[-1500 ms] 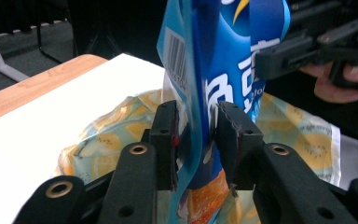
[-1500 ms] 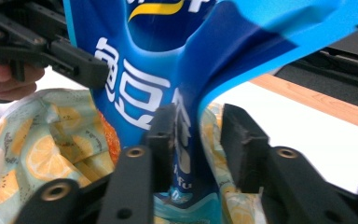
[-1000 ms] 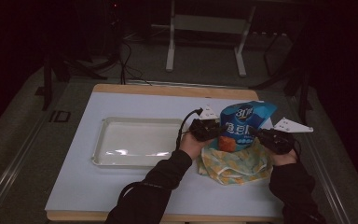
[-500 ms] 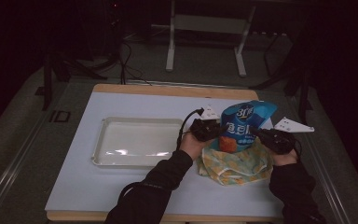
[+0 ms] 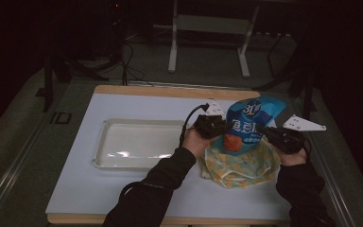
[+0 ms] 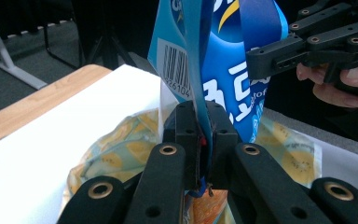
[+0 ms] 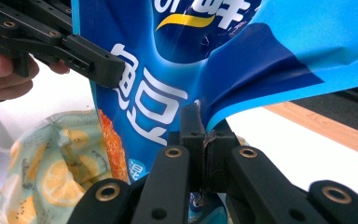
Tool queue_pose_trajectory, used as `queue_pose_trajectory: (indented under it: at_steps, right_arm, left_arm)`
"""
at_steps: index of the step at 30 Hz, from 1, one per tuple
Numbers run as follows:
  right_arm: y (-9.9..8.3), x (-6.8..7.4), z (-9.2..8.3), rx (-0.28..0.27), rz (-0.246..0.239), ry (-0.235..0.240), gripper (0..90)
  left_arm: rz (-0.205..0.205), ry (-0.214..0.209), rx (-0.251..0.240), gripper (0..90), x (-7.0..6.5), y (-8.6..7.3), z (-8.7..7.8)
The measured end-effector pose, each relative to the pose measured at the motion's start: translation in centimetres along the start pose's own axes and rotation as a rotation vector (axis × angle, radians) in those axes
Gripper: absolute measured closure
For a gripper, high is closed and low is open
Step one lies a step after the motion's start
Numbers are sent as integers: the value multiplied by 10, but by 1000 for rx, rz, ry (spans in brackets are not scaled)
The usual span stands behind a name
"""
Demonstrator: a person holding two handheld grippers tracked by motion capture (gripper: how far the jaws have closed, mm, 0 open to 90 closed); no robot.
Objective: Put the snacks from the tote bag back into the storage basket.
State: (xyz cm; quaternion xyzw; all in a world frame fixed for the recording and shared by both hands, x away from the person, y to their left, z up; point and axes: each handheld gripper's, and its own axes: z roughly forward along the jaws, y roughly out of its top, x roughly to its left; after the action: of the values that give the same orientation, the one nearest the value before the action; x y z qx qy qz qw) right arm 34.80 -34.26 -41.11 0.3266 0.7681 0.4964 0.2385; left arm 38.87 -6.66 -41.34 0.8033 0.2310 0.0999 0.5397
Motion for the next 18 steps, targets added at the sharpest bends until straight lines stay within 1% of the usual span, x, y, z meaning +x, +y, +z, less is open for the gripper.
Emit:
queue_pose_trajectory:
  at_steps: [2,4,6,9,13,16,17,18]
  right_arm:
    - [3,0,-2,-4,-3,-3,888]
    - [5,0,-3,-8,-3,-4,888]
    - [10,0,-7,-15,-6,-7,888]
    - [14,0,-9,-19,-5,-8,888]
    - [25,1,-12,-26,-15,-17,888]
    - [32,2,-13,-33,-24,-21,888]
    - [32,2,-13,-33,-24,-21,888]
    - [37,3,-13,-36,-27,-23,888]
  left_arm:
    - [1,-2,-2,872,-1,4,-1]
    - [1,-2,-2,872,-1,4,-1]
    - [5,-2,-3,875,-2,12,-5]
    - [4,0,-6,876,-2,17,-7]
    - [-2,0,-15,876,-1,26,-12]
    - [-7,3,-27,876,0,31,-17]
    - [-7,3,-27,876,0,31,-17]
    - [-6,6,-31,877,0,33,-18]
